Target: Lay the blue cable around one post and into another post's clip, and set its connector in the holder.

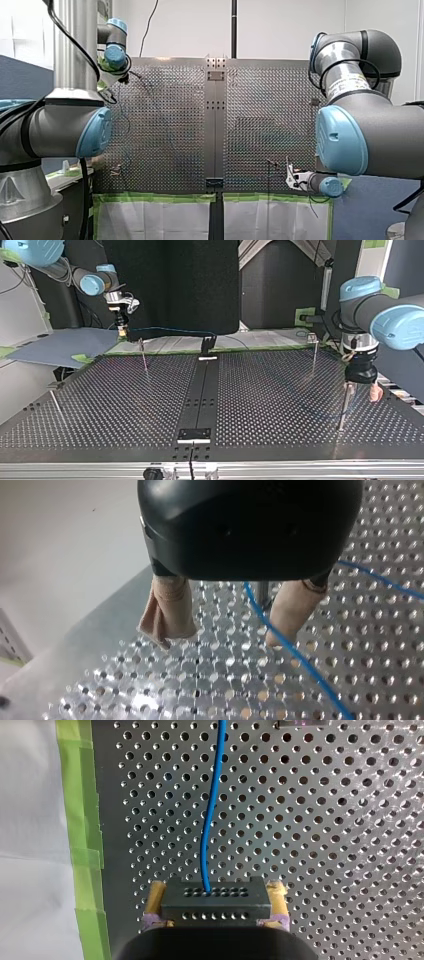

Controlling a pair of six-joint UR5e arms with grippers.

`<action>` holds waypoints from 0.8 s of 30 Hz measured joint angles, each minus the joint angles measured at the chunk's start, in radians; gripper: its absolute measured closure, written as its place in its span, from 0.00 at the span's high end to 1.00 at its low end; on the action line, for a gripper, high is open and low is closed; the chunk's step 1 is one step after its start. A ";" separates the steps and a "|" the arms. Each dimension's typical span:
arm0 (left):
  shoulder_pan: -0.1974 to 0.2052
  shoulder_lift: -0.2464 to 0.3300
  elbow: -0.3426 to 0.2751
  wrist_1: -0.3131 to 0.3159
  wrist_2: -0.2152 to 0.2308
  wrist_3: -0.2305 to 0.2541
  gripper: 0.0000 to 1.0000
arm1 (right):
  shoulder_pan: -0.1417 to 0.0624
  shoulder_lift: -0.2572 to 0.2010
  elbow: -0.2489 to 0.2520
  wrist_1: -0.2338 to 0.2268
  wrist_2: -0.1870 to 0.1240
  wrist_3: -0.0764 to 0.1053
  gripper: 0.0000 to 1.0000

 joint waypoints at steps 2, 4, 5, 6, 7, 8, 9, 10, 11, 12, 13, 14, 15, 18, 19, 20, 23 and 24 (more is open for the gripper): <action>-0.005 0.015 -0.010 0.000 0.003 0.002 1.00 | 0.000 0.000 0.000 0.000 0.000 0.000 0.00; -0.011 0.029 -0.019 0.000 0.007 0.003 1.00 | 0.000 0.000 -0.001 0.001 0.000 0.000 0.00; -0.014 0.035 -0.024 0.000 0.009 0.003 1.00 | 0.000 0.000 -0.001 0.001 0.000 0.000 0.00; -0.017 0.041 -0.028 0.000 0.011 0.003 1.00 | 0.000 0.000 0.000 0.001 0.000 0.000 0.00; -0.021 0.049 -0.034 0.000 0.013 0.003 1.00 | 0.000 0.000 0.000 0.002 0.000 0.000 0.00; -0.024 0.055 -0.039 0.000 0.014 0.004 1.00 | 0.000 0.000 -0.001 0.002 0.000 -0.001 0.00; -0.027 0.062 -0.045 0.000 0.014 0.004 1.00 | 0.000 0.000 -0.001 0.002 0.000 -0.001 0.00; -0.030 0.072 -0.052 -0.001 0.014 0.006 1.00 | 0.000 0.000 0.000 0.002 0.000 -0.001 0.00; -0.033 0.080 -0.058 -0.002 0.012 0.008 1.00 | 0.000 0.000 0.000 0.003 0.000 -0.001 0.00; -0.035 0.088 -0.064 -0.003 0.009 0.010 1.00 | 0.000 0.000 0.000 0.003 0.001 -0.001 0.00; -0.038 0.099 -0.073 -0.004 0.004 0.013 1.00 | 0.000 0.000 -0.001 0.003 0.001 -0.001 0.00; -0.040 0.107 -0.080 -0.005 -0.001 0.016 1.00 | 0.000 0.000 -0.001 0.003 0.001 -0.001 0.00; -0.042 0.115 -0.087 -0.006 -0.007 0.019 1.00 | 0.000 0.000 -0.001 0.003 0.001 -0.002 0.00; -0.049 0.143 -0.104 -0.012 -0.029 0.030 1.00 | 0.000 0.000 -0.001 0.003 0.001 -0.001 0.00; -0.052 0.153 -0.108 -0.018 -0.038 0.036 1.00 | 0.000 0.000 -0.001 0.002 0.001 -0.001 0.00; -0.053 0.161 -0.109 -0.023 -0.043 0.040 1.00 | 0.000 0.000 -0.001 0.002 0.001 0.000 0.00; -0.055 0.184 -0.106 -0.037 -0.052 0.049 1.00 | 0.000 0.000 -0.001 0.001 0.000 0.000 0.00; -0.054 0.192 -0.102 -0.041 -0.053 0.053 1.00 | 0.000 0.000 -0.001 0.001 0.000 0.001 0.00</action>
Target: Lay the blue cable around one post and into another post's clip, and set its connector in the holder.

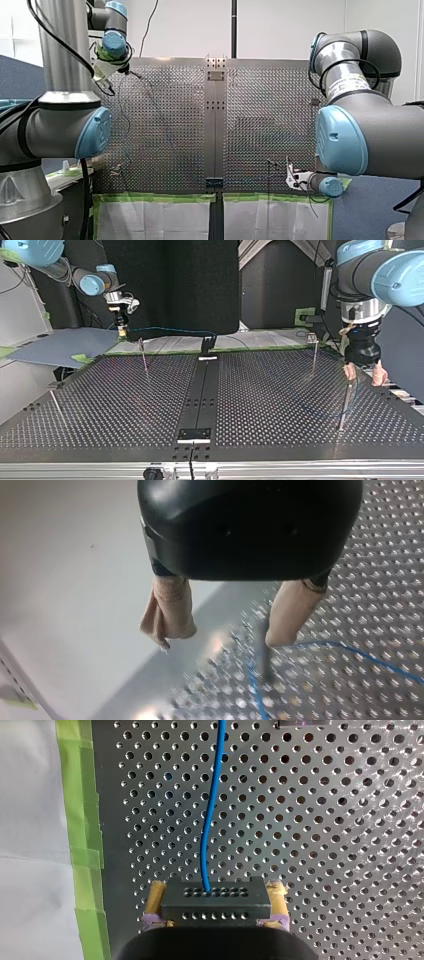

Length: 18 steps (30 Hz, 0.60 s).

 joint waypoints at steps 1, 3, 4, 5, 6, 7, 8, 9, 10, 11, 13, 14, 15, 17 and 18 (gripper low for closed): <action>0.001 0.009 0.007 -0.007 -0.001 0.007 1.00 | 0.000 0.000 0.000 0.000 0.000 0.000 0.00; 0.002 0.016 0.020 -0.019 -0.002 0.020 1.00 | 0.000 0.000 0.000 -0.001 -0.001 0.000 0.00; 0.002 0.017 0.031 -0.028 -0.002 0.029 1.00 | 0.000 0.000 0.000 -0.001 -0.001 0.001 0.00; 0.002 0.016 0.039 -0.036 -0.002 0.037 1.00 | 0.000 0.000 0.000 -0.001 -0.002 0.001 0.00; 0.003 0.016 0.046 -0.043 -0.001 0.045 1.00 | 0.000 0.000 0.000 -0.001 -0.002 0.001 0.00; 0.003 0.018 0.057 -0.050 0.000 0.056 1.00 | 0.000 0.000 0.000 -0.001 -0.003 0.002 0.00; 0.003 0.019 0.066 -0.056 0.000 0.064 1.00 | 0.000 0.000 0.000 -0.001 -0.003 0.002 0.00; 0.004 0.019 0.074 -0.062 0.000 0.072 1.00 | 0.000 0.000 0.000 -0.001 -0.003 0.002 0.00; 0.004 0.018 0.085 -0.072 -0.002 0.084 1.00 | 0.000 0.000 0.000 -0.001 -0.003 0.003 0.00; 0.004 0.015 0.094 -0.080 -0.006 0.093 1.00 | 0.000 0.000 0.000 -0.001 -0.003 0.003 0.00; 0.002 0.008 0.113 -0.098 -0.018 0.112 1.00 | 0.000 0.000 0.000 -0.001 -0.003 0.003 0.00; 0.000 0.004 0.122 -0.106 -0.025 0.120 1.00 | 0.000 0.000 0.000 -0.001 -0.003 0.003 0.00; -0.002 -0.001 0.130 -0.114 -0.032 0.128 1.00 | 0.000 0.000 0.000 -0.001 -0.003 0.003 0.00; -0.007 -0.010 0.149 -0.132 -0.050 0.147 1.00 | 0.000 0.000 0.000 0.000 -0.002 0.002 0.00; -0.009 -0.012 0.157 -0.140 -0.057 0.155 1.00 | 0.000 0.000 0.000 0.001 -0.002 0.001 0.00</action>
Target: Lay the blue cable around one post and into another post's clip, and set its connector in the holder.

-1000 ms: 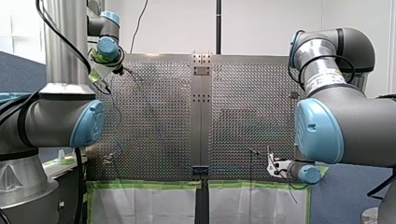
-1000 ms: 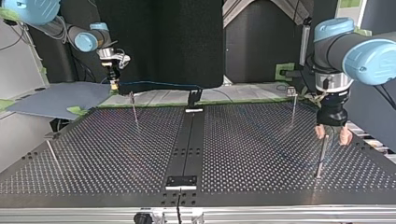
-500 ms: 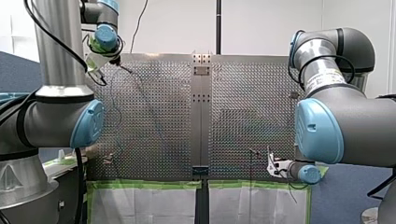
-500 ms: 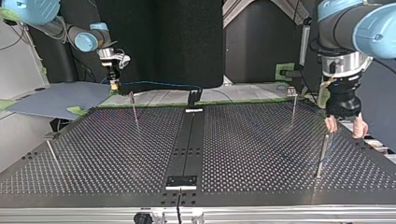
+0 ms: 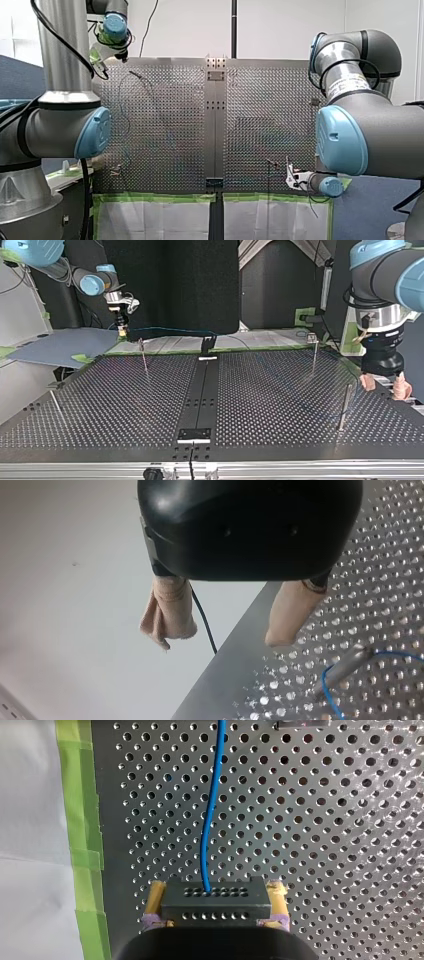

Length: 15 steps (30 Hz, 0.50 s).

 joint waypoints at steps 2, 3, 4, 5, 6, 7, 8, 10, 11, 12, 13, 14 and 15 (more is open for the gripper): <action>-0.005 -0.003 0.019 -0.018 -0.018 0.019 1.00 | 0.000 0.000 0.000 0.001 0.001 -0.001 0.00; -0.007 -0.004 0.026 -0.026 -0.026 0.026 1.00 | 0.000 0.000 0.000 0.001 0.001 -0.001 0.00; -0.011 -0.005 0.036 -0.036 -0.035 0.036 1.00 | 0.000 0.000 0.000 0.001 0.001 -0.002 0.00; -0.013 -0.005 0.043 -0.043 -0.041 0.044 1.00 | 0.000 0.000 0.000 0.001 0.002 -0.002 0.00; -0.016 -0.005 0.051 -0.051 -0.044 0.051 1.00 | 0.000 0.000 0.000 0.001 0.002 -0.002 0.00; -0.018 -0.005 0.062 -0.061 -0.048 0.062 1.00 | 0.000 0.000 0.000 0.001 0.002 -0.002 0.00; -0.020 -0.005 0.070 -0.067 -0.049 0.070 1.00 | 0.000 0.000 0.000 0.001 0.002 -0.002 0.00; -0.024 -0.005 0.088 -0.076 -0.051 0.088 1.00 | 0.000 0.000 0.000 0.000 0.002 -0.002 0.00; -0.026 -0.005 0.097 -0.078 -0.052 0.097 1.00 | 0.000 0.000 0.000 0.000 0.002 -0.002 0.00; -0.027 -0.005 0.104 -0.080 -0.053 0.106 1.00 | 0.000 0.000 0.000 0.000 0.002 -0.002 0.00; -0.029 -0.005 0.111 -0.082 -0.054 0.117 1.00 | 0.000 0.000 0.000 0.000 0.002 -0.002 0.00; -0.031 -0.005 0.115 -0.083 -0.055 0.126 1.00 | 0.000 0.000 0.000 -0.001 0.002 -0.002 0.00; -0.032 -0.005 0.118 -0.083 -0.055 0.135 1.00 | 0.000 0.000 0.000 -0.001 0.002 -0.002 0.00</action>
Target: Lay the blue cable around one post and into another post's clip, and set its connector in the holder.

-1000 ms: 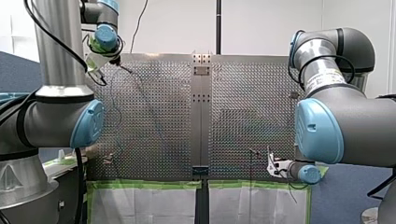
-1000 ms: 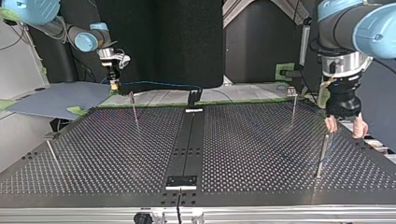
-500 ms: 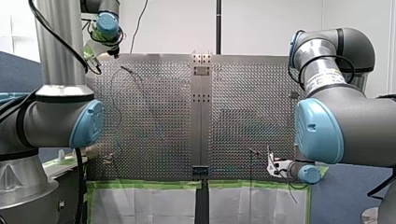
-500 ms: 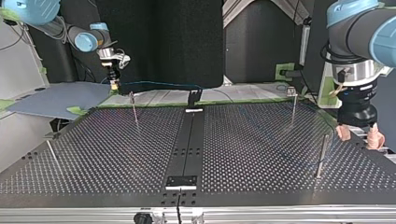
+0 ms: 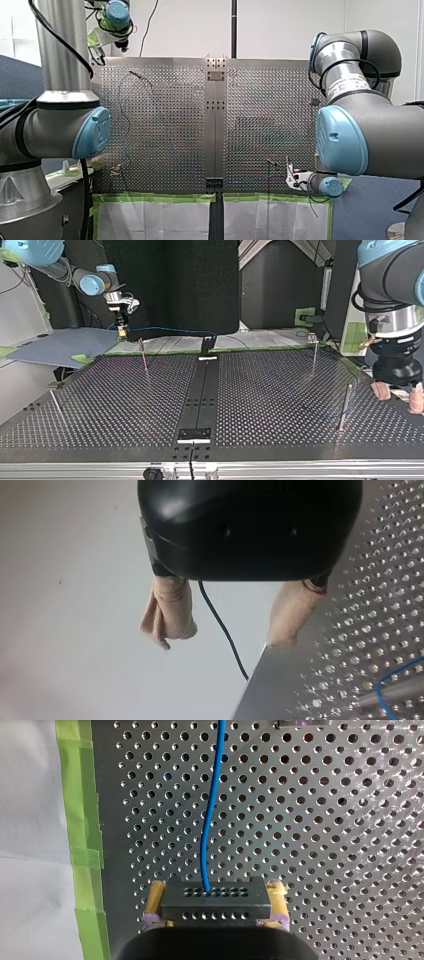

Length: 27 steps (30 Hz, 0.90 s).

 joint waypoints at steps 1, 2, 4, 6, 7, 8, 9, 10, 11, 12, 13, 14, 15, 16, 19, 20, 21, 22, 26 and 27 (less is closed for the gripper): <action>-0.002 0.000 0.002 0.000 0.000 0.011 1.00 | 0.000 0.000 0.000 0.000 0.000 0.000 0.00; -0.003 0.000 0.004 0.000 0.000 0.019 1.00 | 0.000 0.000 0.000 0.000 0.000 0.001 0.00; -0.006 0.000 0.005 0.000 -0.001 0.038 1.00 | 0.000 0.000 0.000 -0.001 0.000 0.002 0.00; -0.010 0.000 0.005 -0.001 -0.002 0.052 1.00 | 0.000 0.000 0.000 -0.001 0.000 0.002 0.00; -0.012 0.000 0.005 -0.002 -0.002 0.061 1.00 | 0.000 0.000 0.000 -0.001 0.000 0.003 0.00; -0.014 0.000 0.005 -0.003 -0.002 0.069 1.00 | 0.000 0.000 0.000 -0.001 -0.001 0.003 0.00; -0.015 0.000 0.005 -0.003 -0.003 0.077 1.00 | 0.000 0.000 0.000 -0.001 -0.001 0.003 0.00; -0.018 0.000 0.005 -0.003 -0.004 0.088 1.00 | 0.000 0.000 0.000 -0.001 -0.001 0.003 0.00; -0.020 0.000 0.004 -0.004 -0.005 0.097 1.00 | 0.000 0.000 0.000 -0.001 -0.001 0.003 0.00; -0.022 0.000 0.003 -0.003 -0.007 0.105 1.00 | 0.000 0.000 0.000 -0.001 -0.001 0.003 0.00; -0.024 0.000 0.001 -0.003 -0.009 0.116 1.00 | 0.000 0.000 0.000 -0.001 -0.001 0.003 0.00; -0.026 0.000 0.000 -0.003 -0.011 0.125 1.00 | 0.000 0.000 0.000 -0.001 -0.001 0.003 0.00; -0.027 0.000 -0.002 -0.003 -0.014 0.133 1.00 | 0.000 0.000 0.000 0.000 -0.001 0.003 0.00; -0.029 0.000 -0.004 -0.002 -0.018 0.144 1.00 | 0.000 0.000 0.000 0.001 -0.001 0.003 0.00; -0.033 0.000 -0.007 0.000 -0.024 0.171 1.00 | 0.000 0.000 0.000 0.002 -0.001 0.002 0.00; -0.035 0.000 -0.008 -0.001 -0.025 0.178 1.00 | 0.000 0.000 0.000 0.003 -0.001 0.002 0.00; -0.036 0.000 -0.009 0.000 -0.026 0.186 1.00 | 0.000 0.000 0.000 0.003 -0.001 0.002 0.00; -0.037 0.000 -0.011 0.000 -0.028 0.197 1.00 | 0.000 0.000 0.000 0.003 -0.001 0.002 0.00; -0.043 0.000 -0.024 0.008 -0.033 0.236 1.00 | 0.000 0.000 0.000 0.003 0.000 0.002 0.00; -0.044 0.000 -0.027 0.011 -0.033 0.245 1.00 | 0.000 0.000 0.000 0.002 0.000 0.002 0.00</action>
